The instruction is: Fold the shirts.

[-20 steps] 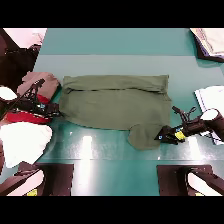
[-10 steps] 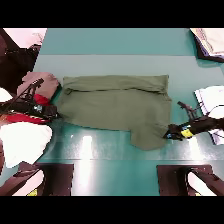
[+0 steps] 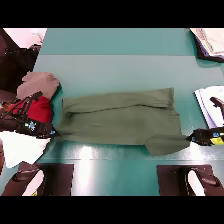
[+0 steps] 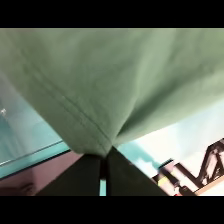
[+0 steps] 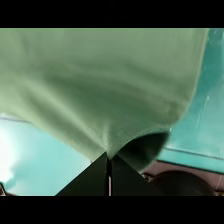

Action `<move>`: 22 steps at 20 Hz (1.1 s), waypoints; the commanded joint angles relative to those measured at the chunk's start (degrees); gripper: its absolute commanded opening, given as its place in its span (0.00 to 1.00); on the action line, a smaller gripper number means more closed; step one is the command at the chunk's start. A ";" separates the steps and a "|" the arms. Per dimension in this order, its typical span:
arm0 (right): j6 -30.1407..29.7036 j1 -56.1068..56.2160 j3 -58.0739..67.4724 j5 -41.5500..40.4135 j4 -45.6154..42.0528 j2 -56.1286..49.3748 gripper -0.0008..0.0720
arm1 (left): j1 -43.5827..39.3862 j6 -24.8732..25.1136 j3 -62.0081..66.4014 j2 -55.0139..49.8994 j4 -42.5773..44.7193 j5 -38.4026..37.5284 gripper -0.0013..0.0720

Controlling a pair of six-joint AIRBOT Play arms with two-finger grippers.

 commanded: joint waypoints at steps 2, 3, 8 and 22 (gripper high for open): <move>0.04 5.09 7.56 -10.60 2.60 -9.60 0.03 | 0.07 -0.83 -0.35 -1.03 -2.05 11.69 0.05; 0.02 7.23 10.27 -13.16 2.34 -13.84 0.03 | 0.07 -0.83 -0.28 -3.45 -2.36 13.53 0.05; -0.37 11.26 23.85 -16.63 2.32 -33.16 0.03 | 0.07 1.25 2.19 -16.61 -5.53 24.50 0.05; -0.35 9.97 54.55 -23.69 10.45 -62.31 0.80 | 0.07 0.66 19.37 -33.09 -6.80 35.56 1.00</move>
